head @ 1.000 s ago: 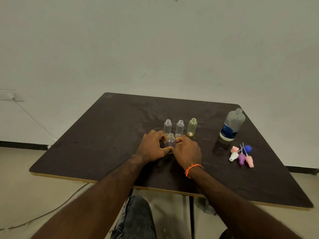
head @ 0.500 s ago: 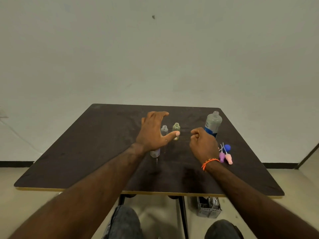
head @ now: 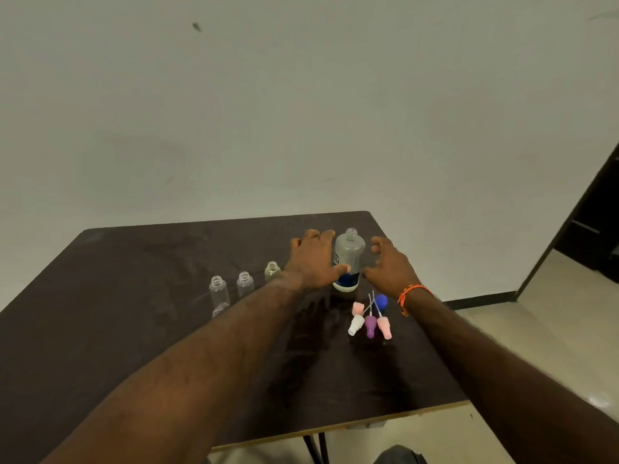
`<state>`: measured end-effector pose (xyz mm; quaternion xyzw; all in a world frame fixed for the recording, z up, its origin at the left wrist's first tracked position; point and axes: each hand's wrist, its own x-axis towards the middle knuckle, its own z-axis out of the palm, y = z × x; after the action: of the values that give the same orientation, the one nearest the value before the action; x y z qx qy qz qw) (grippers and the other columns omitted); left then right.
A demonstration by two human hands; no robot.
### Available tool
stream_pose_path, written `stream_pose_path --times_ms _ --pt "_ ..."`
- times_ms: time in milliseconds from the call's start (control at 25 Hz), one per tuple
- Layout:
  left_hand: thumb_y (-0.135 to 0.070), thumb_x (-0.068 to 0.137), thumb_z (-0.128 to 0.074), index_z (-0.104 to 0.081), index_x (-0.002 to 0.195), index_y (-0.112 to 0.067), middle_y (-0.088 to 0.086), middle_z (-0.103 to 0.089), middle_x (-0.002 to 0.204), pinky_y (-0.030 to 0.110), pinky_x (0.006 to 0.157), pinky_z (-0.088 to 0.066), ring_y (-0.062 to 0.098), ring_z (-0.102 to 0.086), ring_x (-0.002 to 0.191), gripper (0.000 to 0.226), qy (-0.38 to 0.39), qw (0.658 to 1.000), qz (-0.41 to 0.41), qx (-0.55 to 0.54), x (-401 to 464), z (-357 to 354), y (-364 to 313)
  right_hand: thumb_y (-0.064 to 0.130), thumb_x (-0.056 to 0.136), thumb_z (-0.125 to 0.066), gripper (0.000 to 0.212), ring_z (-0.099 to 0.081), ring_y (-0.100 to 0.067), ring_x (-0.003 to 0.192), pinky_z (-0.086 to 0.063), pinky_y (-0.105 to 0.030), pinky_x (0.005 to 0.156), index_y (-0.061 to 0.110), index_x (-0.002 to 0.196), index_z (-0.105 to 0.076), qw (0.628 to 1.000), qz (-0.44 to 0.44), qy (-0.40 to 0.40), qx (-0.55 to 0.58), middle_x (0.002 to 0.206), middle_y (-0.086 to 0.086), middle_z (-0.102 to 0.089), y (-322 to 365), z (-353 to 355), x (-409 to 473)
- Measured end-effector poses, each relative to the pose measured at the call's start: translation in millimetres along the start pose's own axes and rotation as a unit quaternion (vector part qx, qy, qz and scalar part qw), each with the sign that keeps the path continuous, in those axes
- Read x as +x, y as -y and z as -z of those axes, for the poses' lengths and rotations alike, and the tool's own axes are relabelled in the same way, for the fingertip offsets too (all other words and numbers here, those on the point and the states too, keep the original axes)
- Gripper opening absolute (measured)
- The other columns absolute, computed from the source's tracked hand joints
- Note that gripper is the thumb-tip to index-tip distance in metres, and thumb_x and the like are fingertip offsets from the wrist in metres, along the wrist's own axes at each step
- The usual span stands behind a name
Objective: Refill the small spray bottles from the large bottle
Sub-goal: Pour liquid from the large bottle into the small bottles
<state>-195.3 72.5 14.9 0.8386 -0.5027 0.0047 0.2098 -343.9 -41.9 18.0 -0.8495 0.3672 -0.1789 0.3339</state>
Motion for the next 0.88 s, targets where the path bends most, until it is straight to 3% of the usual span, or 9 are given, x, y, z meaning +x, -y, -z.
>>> stream_pose_path --times_ms 80,160,320,680,880 --pt "-0.056 0.087 -0.073 -0.043 0.15 -0.021 0.004 -0.054 0.146 0.049 0.114 -0.025 0.025 -0.038 0.145 0.077 -0.002 1.0 -0.003 -0.023 11.7 -13.3 0.0 0.018 0.079 -0.079 0.083 -0.055 -0.029 0.129 -0.048 -0.046 0.106 0.018 0.15 -0.035 0.999 0.008 0.026 0.02 0.147 -0.007 -0.052 -3.6 -3.8 12.6" --pt "-0.054 0.087 -0.074 -0.047 0.145 -0.024 0.001 -0.059 0.141 0.047 0.113 -0.026 0.023 -0.045 0.138 0.071 -0.015 0.998 0.0 -0.057 18.2 -22.7 0.7 0.018 0.081 -0.079 0.07 -0.059 -0.026 0.124 -0.049 -0.041 0.105 0.019 0.143 -0.045 0.998 0.033 0.043 0.017 0.139 -0.006 -0.059 -5.1 -7.0 21.0" --pt "-0.052 0.084 -0.079 -0.053 0.14 -0.025 -0.004 -0.064 0.133 0.043 0.108 -0.029 0.019 -0.054 0.128 0.068 -0.037 0.995 -0.008 -0.087 18.6 -23.2 4.8 0.016 0.084 -0.077 0.053 -0.063 -0.021 0.114 -0.051 -0.037 0.101 0.018 0.133 -0.056 0.998 0.057 0.022 0.02 0.128 -0.003 -0.066 -3.9 -8.3 23.4" --pt "-0.076 0.061 -0.075 -0.067 0.112 -0.031 -0.015 -0.07 0.106 0.05 0.106 -0.042 0.009 -0.064 0.106 0.068 -0.086 0.99 -0.033 -0.103 -33.4 39.3 14.1 0.019 0.077 -0.079 0.054 -0.065 -0.013 0.106 -0.055 -0.035 0.096 0.022 0.127 -0.061 0.992 0.12 0.024 0.028 0.12 0.002 -0.069 39.6 5.9 -26.7" --pt "-0.067 0.074 -0.081 -0.063 0.118 -0.026 -0.011 -0.069 0.109 0.041 0.105 -0.034 0.01 -0.062 0.102 0.062 -0.076 0.995 -0.034 -0.052 -99.9 57.7 26.6 0.021 0.081 -0.079 0.054 -0.065 -0.016 0.111 -0.054 -0.04 0.099 0.019 0.131 -0.06 0.988 0.144 0.057 0.012 0.124 0.0 -0.069 55.7 -18.4 -76.8"
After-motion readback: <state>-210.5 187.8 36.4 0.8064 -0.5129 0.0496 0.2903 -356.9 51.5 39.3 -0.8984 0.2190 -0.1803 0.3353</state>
